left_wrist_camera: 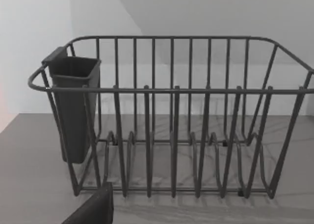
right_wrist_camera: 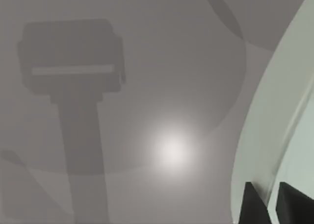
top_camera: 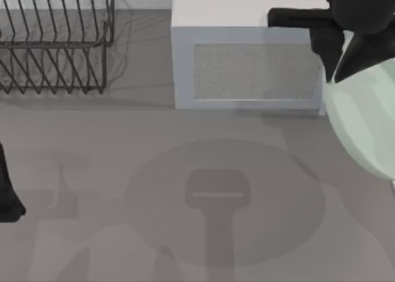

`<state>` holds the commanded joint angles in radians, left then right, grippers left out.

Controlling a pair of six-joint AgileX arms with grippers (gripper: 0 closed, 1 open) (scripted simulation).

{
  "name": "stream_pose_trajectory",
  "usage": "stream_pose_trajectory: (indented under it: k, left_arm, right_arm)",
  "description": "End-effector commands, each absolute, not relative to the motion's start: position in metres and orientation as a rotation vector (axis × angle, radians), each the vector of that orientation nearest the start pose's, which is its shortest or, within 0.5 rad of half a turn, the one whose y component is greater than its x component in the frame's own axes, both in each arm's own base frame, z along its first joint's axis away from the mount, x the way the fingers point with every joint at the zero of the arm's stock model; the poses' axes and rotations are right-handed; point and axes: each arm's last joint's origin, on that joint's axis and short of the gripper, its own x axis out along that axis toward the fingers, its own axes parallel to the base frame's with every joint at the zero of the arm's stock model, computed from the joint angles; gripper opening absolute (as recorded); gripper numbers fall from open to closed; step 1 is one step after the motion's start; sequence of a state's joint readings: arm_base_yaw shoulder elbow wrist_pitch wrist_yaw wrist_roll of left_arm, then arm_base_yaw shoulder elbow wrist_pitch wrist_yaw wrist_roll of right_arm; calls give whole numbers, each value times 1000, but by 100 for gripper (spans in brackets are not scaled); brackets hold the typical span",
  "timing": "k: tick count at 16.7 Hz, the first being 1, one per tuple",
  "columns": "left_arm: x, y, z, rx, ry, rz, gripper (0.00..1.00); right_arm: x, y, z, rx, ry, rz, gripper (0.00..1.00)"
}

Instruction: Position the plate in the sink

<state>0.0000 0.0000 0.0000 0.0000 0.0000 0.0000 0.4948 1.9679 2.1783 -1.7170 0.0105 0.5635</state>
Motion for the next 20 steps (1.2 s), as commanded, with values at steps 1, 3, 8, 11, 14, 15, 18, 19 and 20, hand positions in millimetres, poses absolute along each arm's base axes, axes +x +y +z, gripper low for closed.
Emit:
stream_pose_trajectory:
  k: [1,3,8,11,14,15,18,19,20]
  left_arm:
    - [106,-1,160,0,0,0,100]
    - [106,-1,160,0,0,0,100]
    - [106,-1,160,0,0,0,100]
    - [106,-1,160,0,0,0,100]
    - [106,-1,160,0,0,0,100]
    - [106,-1,160,0,0,0,100]
    - [106,-1,160,0,0,0,100]
    - [106,-1,160,0,0,0,100]
    - [106,-1,160,0,0,0,100]
  right_arm:
    - [313,175,363,57,1498,-11,0]
    - [311,173,372,45,1479,13,0]
    - [310,174,373,43,1474,18,0]
    - [312,160,389,58,1413,15,0]
    - [331,139,403,65,1325,10,0]
    - [343,129,404,65,1299,0,0]
    - [393,84,386,55,1266,-53,0]
    - [412,66,371,48,1279,-73,0]
    - [430,46,352,40,1305,-89,0]
